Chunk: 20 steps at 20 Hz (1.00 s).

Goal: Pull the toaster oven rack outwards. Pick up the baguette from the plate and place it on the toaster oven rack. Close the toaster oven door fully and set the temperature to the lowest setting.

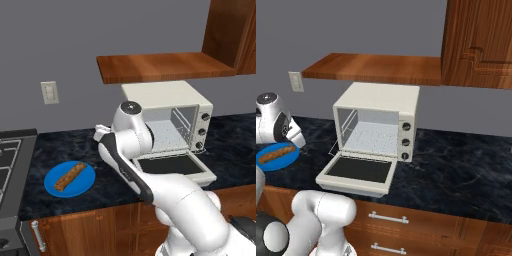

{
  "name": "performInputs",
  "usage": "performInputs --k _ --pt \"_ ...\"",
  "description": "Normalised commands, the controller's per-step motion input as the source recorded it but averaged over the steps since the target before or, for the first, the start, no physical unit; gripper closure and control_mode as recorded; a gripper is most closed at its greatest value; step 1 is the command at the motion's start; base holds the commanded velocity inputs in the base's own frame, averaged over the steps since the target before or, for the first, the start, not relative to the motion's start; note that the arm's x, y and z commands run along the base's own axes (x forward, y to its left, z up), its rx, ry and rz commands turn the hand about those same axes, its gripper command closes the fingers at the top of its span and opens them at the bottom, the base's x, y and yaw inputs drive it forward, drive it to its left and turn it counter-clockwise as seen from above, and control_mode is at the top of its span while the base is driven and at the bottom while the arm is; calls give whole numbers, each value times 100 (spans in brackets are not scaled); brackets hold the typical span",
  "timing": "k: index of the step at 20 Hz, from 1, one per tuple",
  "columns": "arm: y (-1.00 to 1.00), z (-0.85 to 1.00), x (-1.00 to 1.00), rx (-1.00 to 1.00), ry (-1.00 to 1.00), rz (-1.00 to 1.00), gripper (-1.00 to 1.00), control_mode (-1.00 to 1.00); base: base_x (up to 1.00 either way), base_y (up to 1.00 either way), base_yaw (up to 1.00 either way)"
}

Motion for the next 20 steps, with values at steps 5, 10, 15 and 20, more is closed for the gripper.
performInputs --k 5,10,15,20 --pt "42 0 17 -4 10 0 -100 -100 0 0 0" --pt "56 -4 9 0 12 0 -100 -100 0 0 0" --pt "61 -14 0 0 7 -2 -100 -100 0 0 0" --pt "43 -22 0 0 6 -4 -100 -100 0 0 0"
